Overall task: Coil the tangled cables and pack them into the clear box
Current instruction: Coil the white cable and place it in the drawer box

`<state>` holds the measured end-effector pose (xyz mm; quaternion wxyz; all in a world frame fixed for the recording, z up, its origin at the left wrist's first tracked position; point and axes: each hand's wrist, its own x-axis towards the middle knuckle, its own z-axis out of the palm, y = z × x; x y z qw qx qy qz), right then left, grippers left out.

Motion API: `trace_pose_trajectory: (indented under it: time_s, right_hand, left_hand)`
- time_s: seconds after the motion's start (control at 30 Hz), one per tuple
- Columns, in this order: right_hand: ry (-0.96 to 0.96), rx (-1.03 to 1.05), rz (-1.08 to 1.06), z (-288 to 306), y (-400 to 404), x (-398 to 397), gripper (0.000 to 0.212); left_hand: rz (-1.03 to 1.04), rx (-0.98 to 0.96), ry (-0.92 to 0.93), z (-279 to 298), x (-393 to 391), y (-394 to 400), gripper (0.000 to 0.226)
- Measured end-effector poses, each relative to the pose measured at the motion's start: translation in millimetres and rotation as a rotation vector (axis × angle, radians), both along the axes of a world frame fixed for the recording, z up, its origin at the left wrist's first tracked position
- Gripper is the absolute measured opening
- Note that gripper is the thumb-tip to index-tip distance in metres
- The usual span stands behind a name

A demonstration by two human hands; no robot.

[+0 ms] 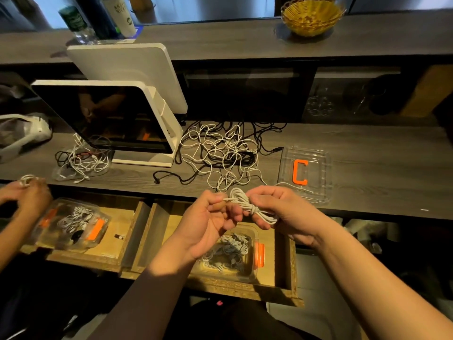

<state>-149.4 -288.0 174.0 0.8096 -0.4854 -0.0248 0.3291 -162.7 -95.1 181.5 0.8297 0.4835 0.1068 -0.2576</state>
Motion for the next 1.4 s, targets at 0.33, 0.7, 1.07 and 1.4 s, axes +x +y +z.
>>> trace_pose_trajectory:
  time_s: [0.33, 0.7, 1.07, 1.4]
  right_hand:
    - [0.002, -0.277, 0.056, -40.7, 33.1, -8.1, 0.030]
    - [-0.099, -0.731, -0.033, -124.0, 57.6, -8.7, 0.022]
    - [-0.086, -1.128, 0.083, -175.3, 57.5, -2.4, 0.062]
    - [-0.032, -1.128, -0.070, -179.0, 41.0, 36.8, 0.022]
  left_hand:
    - [0.111, 0.337, -0.018, -55.6, -13.2, 37.3, 0.023]
    - [0.086, 0.662, 0.013, -144.6, -23.4, 59.6, 0.007]
    - [0.015, 0.935, 0.221, -205.3, -14.1, 63.0, 0.040]
    - [-0.177, 0.915, 0.042, -192.4, 39.8, 38.6, 0.006]
